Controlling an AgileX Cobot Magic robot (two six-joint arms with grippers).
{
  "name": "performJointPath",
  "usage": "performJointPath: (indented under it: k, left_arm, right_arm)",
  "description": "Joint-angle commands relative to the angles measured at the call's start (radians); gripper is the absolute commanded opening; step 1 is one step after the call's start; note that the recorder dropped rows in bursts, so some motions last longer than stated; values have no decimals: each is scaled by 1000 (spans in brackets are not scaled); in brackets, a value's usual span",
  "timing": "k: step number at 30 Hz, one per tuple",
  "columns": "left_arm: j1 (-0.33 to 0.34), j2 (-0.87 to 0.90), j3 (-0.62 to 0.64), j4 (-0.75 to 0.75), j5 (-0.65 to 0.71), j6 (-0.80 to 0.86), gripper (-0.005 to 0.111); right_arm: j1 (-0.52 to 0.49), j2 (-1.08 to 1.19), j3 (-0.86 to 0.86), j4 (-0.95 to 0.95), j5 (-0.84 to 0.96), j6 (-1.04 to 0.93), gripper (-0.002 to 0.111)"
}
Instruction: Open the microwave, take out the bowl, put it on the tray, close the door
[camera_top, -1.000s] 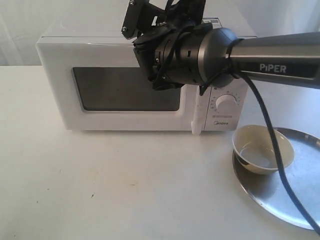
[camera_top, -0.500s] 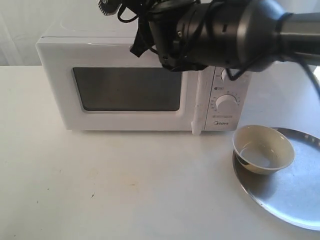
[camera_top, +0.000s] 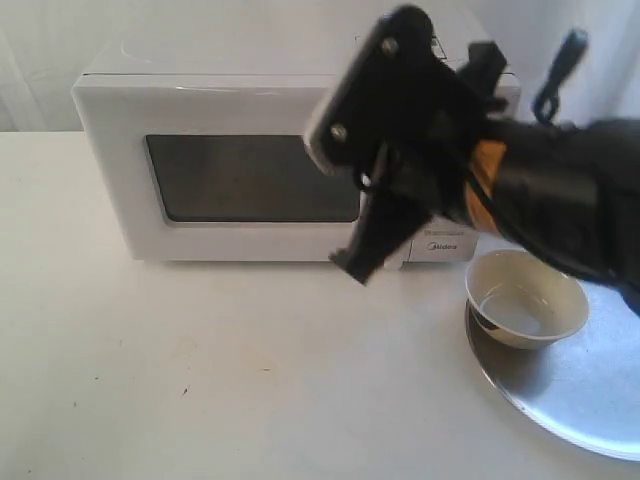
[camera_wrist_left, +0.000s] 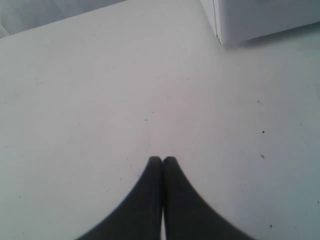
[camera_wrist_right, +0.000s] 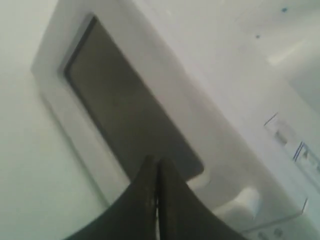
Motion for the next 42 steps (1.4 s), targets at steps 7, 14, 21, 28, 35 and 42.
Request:
performJointPath:
  k: [7, 14, 21, 28, 35, 42]
  left_arm:
    - [0, -2, -2, -7, 2, -4, 0]
    - [0, -2, -2, -7, 2, -4, 0]
    - [0, -2, -2, -7, 2, -4, 0]
    - [0, -2, -2, -7, 2, -4, 0]
    - [0, -2, -2, -7, 2, -4, 0]
    - [0, -2, -2, -7, 5, -4, 0]
  right_arm:
    - [0, -449, 387, -20, -46, 226, 0]
    - [0, -797, 493, -12, 9, 666, 0]
    - [0, -1000, 494, -12, -3, 765, 0]
    - [0, -1078, 494, -12, -3, 763, 0]
    - [-15, -1144, 501, 4, 49, 765, 0]
    - [-318, -1228, 575, 610, 145, 767, 0]
